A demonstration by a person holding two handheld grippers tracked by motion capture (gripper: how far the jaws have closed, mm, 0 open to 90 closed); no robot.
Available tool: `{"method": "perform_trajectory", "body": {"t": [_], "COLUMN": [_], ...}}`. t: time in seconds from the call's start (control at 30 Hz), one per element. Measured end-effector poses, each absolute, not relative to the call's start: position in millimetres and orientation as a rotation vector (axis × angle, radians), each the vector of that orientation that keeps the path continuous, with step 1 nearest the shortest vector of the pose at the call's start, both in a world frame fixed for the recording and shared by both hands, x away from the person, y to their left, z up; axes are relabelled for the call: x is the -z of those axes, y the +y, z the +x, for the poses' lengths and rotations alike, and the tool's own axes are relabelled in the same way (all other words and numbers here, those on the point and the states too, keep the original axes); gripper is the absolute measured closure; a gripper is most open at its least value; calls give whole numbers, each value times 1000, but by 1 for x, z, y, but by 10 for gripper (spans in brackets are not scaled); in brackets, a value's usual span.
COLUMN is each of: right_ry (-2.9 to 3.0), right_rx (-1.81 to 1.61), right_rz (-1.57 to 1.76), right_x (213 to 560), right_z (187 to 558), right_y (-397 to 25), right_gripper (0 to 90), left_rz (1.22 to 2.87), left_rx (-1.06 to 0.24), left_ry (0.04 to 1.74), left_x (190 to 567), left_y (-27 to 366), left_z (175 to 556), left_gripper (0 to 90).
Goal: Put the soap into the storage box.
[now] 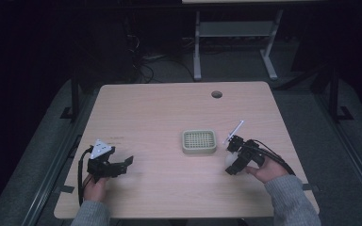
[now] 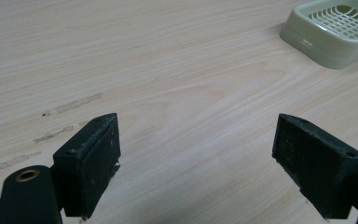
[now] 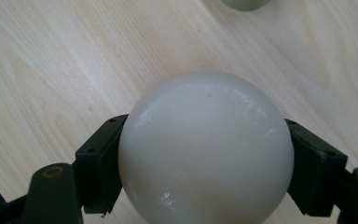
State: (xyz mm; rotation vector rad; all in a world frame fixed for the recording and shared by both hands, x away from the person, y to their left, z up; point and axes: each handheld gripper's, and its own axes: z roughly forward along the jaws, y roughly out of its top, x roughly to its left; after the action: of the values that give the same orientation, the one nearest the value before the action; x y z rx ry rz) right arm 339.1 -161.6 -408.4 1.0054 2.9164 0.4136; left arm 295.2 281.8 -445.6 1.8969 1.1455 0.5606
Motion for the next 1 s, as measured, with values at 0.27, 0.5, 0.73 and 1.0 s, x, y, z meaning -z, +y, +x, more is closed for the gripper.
{"method": "perform_trajectory", "body": {"t": [0.27,0.5,0.73,1.0], "right_ry": [2922,2927,2931,2935], "right_rx": [-423,-436,-430,-422], "right_rz": [989,981,967,961], "right_x": [401,394,388,384], "right_z": [345,350,357,362], "right_y": [-159,-156,-151,-148], "right_gripper": [234,234,234,234], "left_rz": [1894,1895,1891,1890], "left_rx": [-563,-565,-571,-571], "left_ry": [1144,1144,1140,1140], "left_x": [445,445,445,445], "left_y": [282,282,283,283], "left_z": [295,295,295,295], "left_gripper": [149,148,148,148]}}
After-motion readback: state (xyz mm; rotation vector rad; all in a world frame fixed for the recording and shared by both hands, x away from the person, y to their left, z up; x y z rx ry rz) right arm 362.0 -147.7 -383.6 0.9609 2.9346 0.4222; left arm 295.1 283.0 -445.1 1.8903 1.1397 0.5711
